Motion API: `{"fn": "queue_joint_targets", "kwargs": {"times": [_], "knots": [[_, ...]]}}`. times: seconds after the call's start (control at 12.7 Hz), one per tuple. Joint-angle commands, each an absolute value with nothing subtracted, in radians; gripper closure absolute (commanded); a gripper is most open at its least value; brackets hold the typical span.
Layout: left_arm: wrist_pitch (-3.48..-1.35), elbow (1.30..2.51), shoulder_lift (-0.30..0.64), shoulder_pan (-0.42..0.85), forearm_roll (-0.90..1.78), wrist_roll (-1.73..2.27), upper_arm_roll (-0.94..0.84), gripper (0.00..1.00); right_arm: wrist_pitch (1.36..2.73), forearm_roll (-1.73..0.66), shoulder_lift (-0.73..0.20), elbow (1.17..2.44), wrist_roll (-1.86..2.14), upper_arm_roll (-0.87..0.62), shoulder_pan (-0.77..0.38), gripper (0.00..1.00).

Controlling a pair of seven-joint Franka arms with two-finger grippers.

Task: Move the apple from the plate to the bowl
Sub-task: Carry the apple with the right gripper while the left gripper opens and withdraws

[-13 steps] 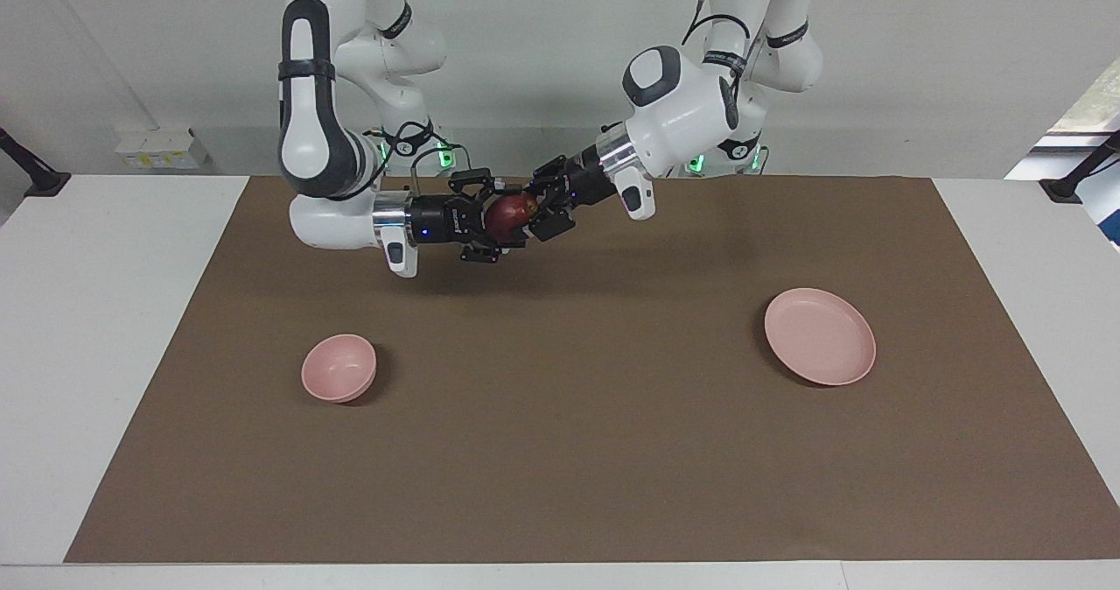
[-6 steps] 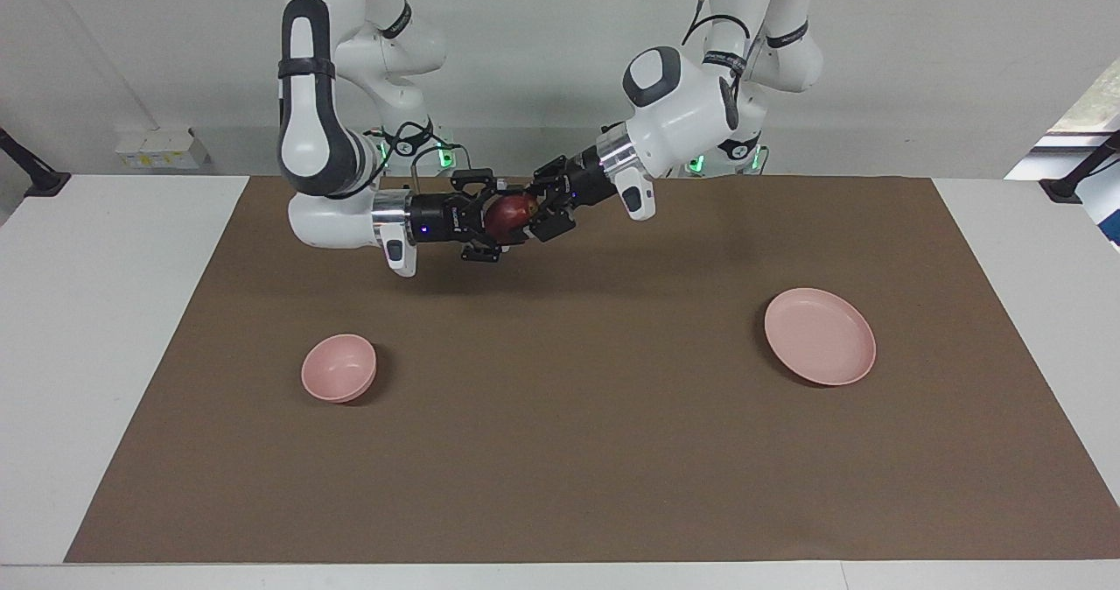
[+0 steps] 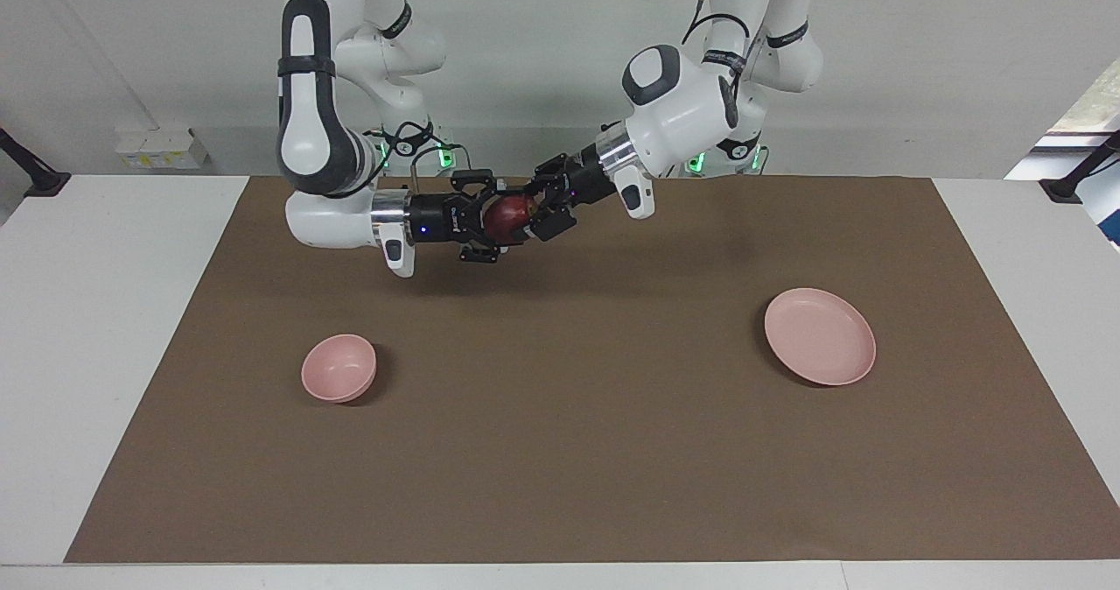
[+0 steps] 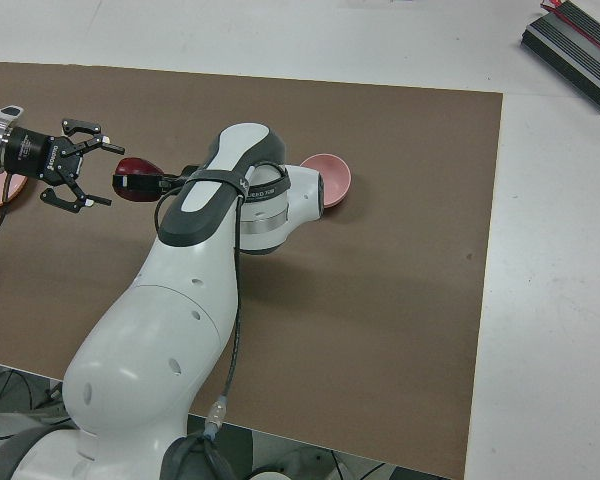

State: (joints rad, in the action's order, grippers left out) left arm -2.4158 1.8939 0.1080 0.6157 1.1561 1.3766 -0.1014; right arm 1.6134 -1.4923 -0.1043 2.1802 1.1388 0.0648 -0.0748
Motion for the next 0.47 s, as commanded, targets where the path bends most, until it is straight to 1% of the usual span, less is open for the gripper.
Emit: {"fn": "queue_joint_targets", "kwargs": {"times": [0.0, 0.16, 0.39], "knots": [[-2.419, 1.921, 0.086, 0.632, 1.113, 1.387, -0.084, 0.0, 1.611, -1.322, -0.107, 2.108, 1.103, 0.064, -0.037, 0.7], [-2.408, 1.922, 0.087, 0.624, 0.978, 1.387, -0.084, 0.0, 1.627, -1.115, -0.115, 2.037, 1.05, 0.064, -0.028, 0.7], [-2.35, 1.922, 0.091, 0.611, 0.771, 1.387, -0.077, 0.0, 1.687, -0.86, -0.126, 1.974, 0.976, 0.063, -0.032, 0.7]]}}
